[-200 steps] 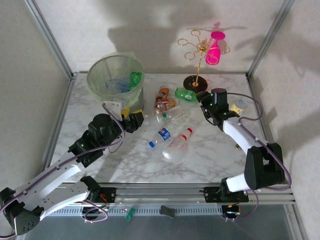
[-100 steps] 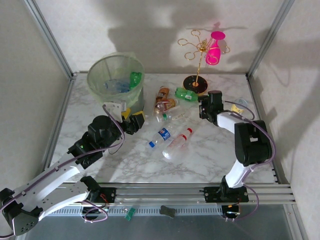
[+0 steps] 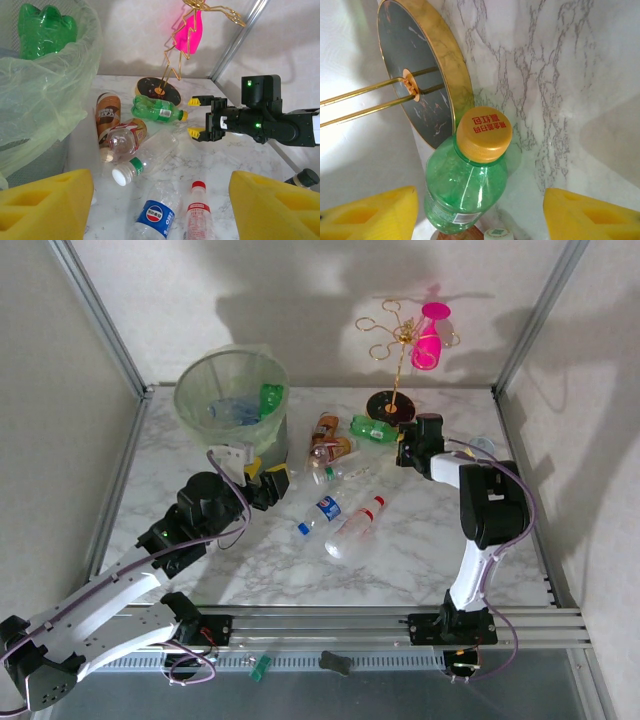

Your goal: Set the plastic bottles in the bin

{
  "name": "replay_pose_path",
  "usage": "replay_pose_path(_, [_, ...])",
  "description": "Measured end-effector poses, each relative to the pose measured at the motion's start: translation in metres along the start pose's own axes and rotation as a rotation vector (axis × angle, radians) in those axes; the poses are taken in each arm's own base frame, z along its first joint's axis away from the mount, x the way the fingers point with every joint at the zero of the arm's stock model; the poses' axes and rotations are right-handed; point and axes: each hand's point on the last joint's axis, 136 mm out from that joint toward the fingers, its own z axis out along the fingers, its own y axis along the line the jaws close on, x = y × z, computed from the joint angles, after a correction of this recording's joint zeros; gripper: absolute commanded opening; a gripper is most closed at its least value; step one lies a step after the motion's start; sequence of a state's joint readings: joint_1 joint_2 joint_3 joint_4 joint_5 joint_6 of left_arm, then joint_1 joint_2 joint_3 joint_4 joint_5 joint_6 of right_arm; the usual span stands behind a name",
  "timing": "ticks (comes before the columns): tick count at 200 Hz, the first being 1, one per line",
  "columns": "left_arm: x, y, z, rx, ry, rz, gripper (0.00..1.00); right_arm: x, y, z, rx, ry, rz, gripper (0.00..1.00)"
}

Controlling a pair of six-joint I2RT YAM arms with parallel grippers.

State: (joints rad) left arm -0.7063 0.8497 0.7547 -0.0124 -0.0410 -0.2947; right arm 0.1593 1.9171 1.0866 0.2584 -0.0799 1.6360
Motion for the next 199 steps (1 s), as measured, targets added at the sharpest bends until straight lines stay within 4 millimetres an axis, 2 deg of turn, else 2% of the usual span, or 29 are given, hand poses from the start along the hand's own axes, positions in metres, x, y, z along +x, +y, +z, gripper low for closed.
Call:
replay_pose_path(66, [0.000, 0.000, 0.000, 0.002, 0.000, 0.004, 0.72, -0.004, -0.002, 0.027, 0.020, 0.016, 0.038, 0.64])
replay_pose_path(97, [0.001, 0.000, 0.000, 0.002, 0.000, 0.004, 0.72, -0.007, 0.001, 0.032, 0.018, 0.015, 0.051, 0.49])
replay_pose_path(125, [0.000, -0.002, 0.000, 0.007, -0.004, 0.004, 0.72, -0.009, 0.003, 0.033, 0.015, 0.013, 0.065, 0.30])
replay_pose_path(141, [0.000, -0.004, 0.000, 0.015, -0.005, 0.008, 0.72, -0.009, 0.004, 0.033, 0.012, 0.024, 0.077, 0.26])
replay_pose_path(145, [0.000, -0.005, 0.000, 0.018, -0.005, 0.008, 0.72, -0.009, 0.004, 0.033, 0.009, 0.024, 0.079, 0.21])
replay_pose_path(158, [0.001, -0.007, 0.000, 0.026, -0.003, 0.012, 0.72, -0.011, 0.002, 0.033, 0.005, 0.027, 0.088, 0.16])
replay_pose_path(178, [0.003, -0.011, 0.000, 0.042, 0.004, 0.017, 0.72, -0.015, -0.003, 0.029, 0.009, 0.022, 0.096, 0.14])
replay_pose_path(199, [0.003, -0.013, -0.001, 0.053, 0.007, 0.022, 0.72, -0.022, 0.001, 0.013, -0.004, 0.009, 0.096, 0.14])
